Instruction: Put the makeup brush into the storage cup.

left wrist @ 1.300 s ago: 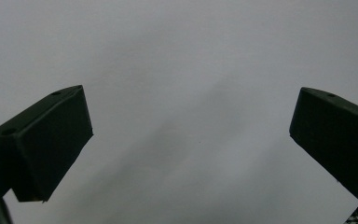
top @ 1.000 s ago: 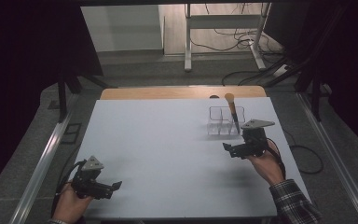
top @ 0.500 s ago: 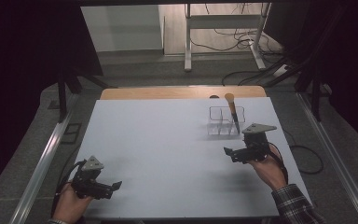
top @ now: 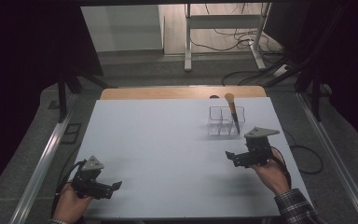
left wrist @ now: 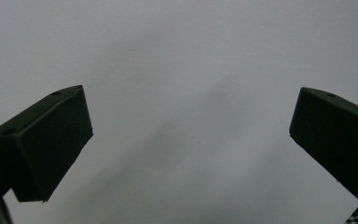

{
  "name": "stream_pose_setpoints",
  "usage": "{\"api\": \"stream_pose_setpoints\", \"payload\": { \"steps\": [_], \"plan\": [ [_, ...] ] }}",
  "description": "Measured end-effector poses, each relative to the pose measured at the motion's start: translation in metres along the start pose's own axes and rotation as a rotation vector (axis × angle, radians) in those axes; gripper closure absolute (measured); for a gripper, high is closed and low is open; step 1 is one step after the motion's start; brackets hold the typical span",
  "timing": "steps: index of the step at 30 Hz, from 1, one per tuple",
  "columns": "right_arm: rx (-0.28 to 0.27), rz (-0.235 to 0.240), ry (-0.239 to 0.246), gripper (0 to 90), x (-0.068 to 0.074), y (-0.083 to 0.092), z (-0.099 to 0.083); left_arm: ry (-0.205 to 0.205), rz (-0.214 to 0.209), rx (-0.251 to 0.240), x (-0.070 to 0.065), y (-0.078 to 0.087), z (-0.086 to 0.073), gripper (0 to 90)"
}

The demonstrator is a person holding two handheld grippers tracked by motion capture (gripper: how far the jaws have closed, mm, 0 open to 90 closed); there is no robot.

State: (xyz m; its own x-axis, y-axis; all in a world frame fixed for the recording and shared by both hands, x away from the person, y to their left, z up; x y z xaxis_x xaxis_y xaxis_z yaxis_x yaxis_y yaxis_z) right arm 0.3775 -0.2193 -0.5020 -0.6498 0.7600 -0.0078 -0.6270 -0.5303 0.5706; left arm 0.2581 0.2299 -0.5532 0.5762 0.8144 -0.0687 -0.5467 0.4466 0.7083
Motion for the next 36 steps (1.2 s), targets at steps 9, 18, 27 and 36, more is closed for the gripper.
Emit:
{"api": "stream_pose_setpoints", "payload": {
  "steps": [9,18,27,36],
  "plan": [
    [0.006,0.003,0.0,0.0,0.003,0.006,-0.006,-0.001,0.001,0.001,0.0,0.0,0.0,0.0],
    [0.01,0.006,-0.002,0.0,0.006,0.012,-0.011,-0.002,0.001,0.001,0.0,0.0,0.0,0.0],
    [0.016,0.004,-0.005,0.0,0.008,0.017,-0.017,0.0,0.001,0.0,0.0,0.0,0.0,0.0],
    [0.016,0.007,-0.015,0.0,0.009,0.022,-0.021,0.001,0.001,0.0,0.0,0.0,0.0,0.0]
  ]
}}
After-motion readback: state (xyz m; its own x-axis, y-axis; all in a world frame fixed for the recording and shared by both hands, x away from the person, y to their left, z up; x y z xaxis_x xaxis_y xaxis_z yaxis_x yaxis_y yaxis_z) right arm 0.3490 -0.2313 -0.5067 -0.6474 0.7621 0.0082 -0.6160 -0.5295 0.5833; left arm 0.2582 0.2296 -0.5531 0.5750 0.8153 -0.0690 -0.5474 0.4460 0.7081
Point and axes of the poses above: each handheld gripper's, and its own axes: y roughly backward along the jaws, z roughly out of its top, x roughly to its left, the point moved 7 cm from there along -y, roughly forward along the jaws, and after that the axes turned 7 degrees about -x, right-handed, at the moved point
